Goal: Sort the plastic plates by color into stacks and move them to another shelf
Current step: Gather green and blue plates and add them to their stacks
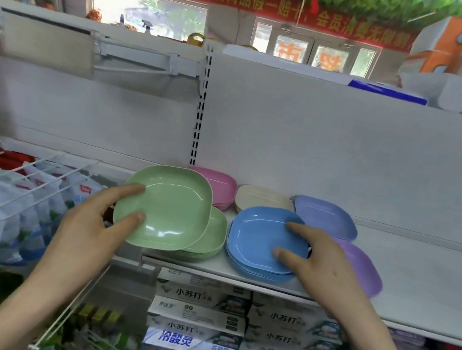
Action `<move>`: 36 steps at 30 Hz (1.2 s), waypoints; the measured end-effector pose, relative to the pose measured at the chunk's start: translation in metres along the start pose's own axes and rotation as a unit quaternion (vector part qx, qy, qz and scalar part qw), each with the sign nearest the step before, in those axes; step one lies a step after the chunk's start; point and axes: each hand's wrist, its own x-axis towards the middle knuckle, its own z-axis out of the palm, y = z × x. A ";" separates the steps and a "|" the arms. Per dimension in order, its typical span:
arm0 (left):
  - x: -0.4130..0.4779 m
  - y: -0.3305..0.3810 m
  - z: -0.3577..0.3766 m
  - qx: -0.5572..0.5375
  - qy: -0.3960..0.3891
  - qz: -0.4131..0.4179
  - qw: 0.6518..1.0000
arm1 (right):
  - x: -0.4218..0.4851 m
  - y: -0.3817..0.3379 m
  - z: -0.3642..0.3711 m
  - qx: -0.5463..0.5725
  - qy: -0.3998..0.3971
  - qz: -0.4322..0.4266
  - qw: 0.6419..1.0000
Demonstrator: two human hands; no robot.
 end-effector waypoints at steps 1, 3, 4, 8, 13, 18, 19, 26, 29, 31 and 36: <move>0.002 -0.001 0.001 -0.006 -0.002 0.000 1.000 | 0.002 0.002 0.001 -0.016 -0.010 0.004 1.000; 0.003 -0.002 0.004 -0.015 -0.005 -0.004 1.000 | 0.004 0.004 0.003 -0.044 -0.027 0.007 0.999; 0.003 -0.003 0.005 -0.017 -0.006 -0.006 1.000 | 0.005 0.004 0.004 -0.057 -0.033 0.005 0.998; 0.002 -0.005 0.007 -0.023 -0.004 -0.013 1.000 | 0.009 0.005 0.006 -0.099 -0.045 0.005 0.994; 0.002 -0.001 0.009 -0.019 0.013 -0.014 1.000 | 0.010 0.008 0.008 -0.132 -0.050 -0.009 0.990; 0.001 -0.001 0.009 -0.023 0.015 -0.016 0.999 | 0.013 0.009 0.007 -0.152 -0.054 -0.021 0.987; 0.000 0.000 0.009 -0.022 0.016 -0.017 0.999 | 0.013 0.009 0.006 -0.155 -0.054 -0.022 0.986; 0.002 0.000 0.007 0.016 0.014 -0.013 1.000 | 0.015 0.004 0.001 -0.171 -0.058 -0.021 0.983; 0.008 0.000 0.006 0.051 0.010 -0.011 0.999 | 0.013 0.004 0.000 -0.157 -0.050 -0.025 0.986; 0.015 0.000 0.007 0.069 0.000 -0.017 0.997 | 0.011 0.005 0.000 -0.131 -0.021 -0.029 0.991; 0.036 0.001 0.012 0.103 -0.038 -0.010 0.994 | 0.005 0.007 0.000 -0.087 0.047 -0.040 0.994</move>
